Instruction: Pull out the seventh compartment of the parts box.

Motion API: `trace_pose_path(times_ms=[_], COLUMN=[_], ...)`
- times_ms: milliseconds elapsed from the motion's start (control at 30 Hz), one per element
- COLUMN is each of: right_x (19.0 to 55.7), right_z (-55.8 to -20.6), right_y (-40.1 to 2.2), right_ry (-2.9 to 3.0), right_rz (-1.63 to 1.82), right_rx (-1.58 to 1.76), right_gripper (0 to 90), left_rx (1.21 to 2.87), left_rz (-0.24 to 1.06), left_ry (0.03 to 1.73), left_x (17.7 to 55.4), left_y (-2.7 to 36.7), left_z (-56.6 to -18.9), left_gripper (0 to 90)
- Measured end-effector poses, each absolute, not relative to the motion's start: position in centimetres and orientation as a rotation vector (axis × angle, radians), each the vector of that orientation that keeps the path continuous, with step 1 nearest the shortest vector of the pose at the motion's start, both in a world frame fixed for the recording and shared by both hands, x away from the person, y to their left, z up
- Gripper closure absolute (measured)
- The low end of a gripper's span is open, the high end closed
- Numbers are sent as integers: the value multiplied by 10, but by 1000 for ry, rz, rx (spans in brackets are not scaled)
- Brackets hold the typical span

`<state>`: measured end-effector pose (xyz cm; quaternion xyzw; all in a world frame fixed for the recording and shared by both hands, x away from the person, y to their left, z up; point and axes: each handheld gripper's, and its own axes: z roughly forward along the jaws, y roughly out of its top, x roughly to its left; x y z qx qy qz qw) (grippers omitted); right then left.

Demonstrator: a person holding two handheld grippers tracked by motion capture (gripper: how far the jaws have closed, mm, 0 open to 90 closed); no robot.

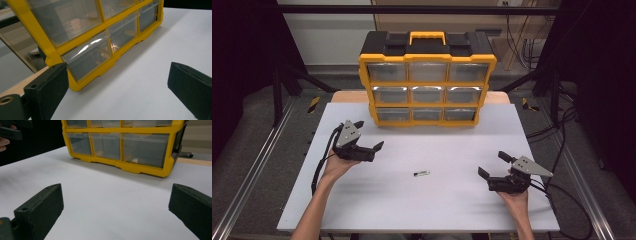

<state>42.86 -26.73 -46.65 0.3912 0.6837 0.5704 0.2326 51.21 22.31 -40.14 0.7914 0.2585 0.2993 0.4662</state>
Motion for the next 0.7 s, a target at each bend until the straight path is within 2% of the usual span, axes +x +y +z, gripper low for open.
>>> trace_pose_path(times_ms=[700], right_x=[430], right_z=[-467], right_y=[-267], right_ry=[1890], right_rz=[1561], right_rx=[1063], right_gripper=[5], left_rx=[2115], left_rz=[797], left_ry=[533], left_x=[541], left_y=[190], left_z=[-390], left_gripper=[41])
